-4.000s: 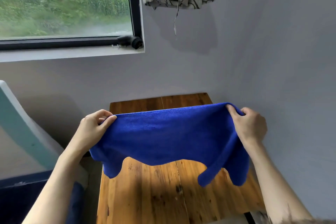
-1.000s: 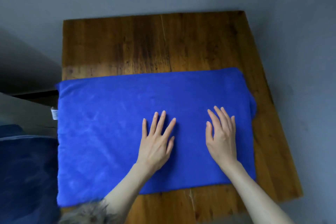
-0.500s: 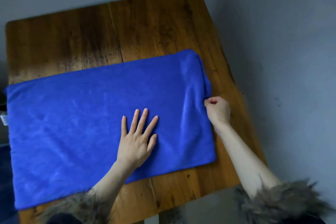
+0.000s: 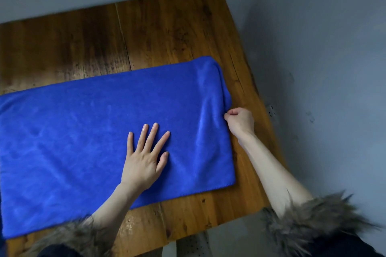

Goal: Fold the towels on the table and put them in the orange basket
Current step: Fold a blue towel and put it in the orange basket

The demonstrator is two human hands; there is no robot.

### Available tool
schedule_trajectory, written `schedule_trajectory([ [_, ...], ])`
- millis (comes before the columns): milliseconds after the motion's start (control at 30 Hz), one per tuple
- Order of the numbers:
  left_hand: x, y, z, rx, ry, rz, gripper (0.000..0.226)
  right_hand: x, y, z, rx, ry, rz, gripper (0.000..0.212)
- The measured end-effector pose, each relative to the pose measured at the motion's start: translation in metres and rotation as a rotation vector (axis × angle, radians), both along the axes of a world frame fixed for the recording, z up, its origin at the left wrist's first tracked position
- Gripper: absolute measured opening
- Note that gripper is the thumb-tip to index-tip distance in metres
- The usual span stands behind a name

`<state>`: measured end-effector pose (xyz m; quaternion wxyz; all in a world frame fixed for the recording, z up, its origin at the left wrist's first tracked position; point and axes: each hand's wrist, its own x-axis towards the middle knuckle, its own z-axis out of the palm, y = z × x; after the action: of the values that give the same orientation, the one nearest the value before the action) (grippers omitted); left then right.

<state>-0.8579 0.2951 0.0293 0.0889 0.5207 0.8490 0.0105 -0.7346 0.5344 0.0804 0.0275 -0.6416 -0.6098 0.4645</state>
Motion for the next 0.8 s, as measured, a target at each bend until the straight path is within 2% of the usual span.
schedule_trajectory([
  [100, 0.0, -0.001, -0.001, 0.0, -0.005, -0.009, 0.054, 0.005, 0.007, 0.001, 0.044, -0.032, 0.01, 0.014],
  [233, 0.0, -0.002, 0.0, -0.037, -0.018, -0.006, 0.055, 0.023, 0.031, 0.009, 0.275, -0.066, -0.18, 0.018],
  [367, -0.001, -0.001, 0.0, -0.054, -0.012, -0.008, 0.056, 0.035, 0.064, 0.024, 0.478, 0.061, -0.352, 0.019],
  [467, -0.001, -0.001, 0.0, -0.041, -0.006, -0.004, 0.054, 0.038, 0.065, 0.02, 0.423, 0.133, -0.305, 0.026],
  [633, -0.001, 0.0, 0.002, -0.03, -0.02, 0.002, 0.055, 0.06, 0.033, 0.0, 0.263, 0.05, -0.325, 0.04],
  [700, 0.0, 0.001, 0.004, -0.044, -0.029, 0.01, 0.055, 0.07, 0.018, -0.002, 0.213, 0.0, -0.326, 0.037],
  [800, 0.005, 0.007, 0.01, -0.031, -0.068, 0.063, 0.054, 0.077, 0.004, -0.01, 0.09, 0.003, -0.218, 0.022],
])
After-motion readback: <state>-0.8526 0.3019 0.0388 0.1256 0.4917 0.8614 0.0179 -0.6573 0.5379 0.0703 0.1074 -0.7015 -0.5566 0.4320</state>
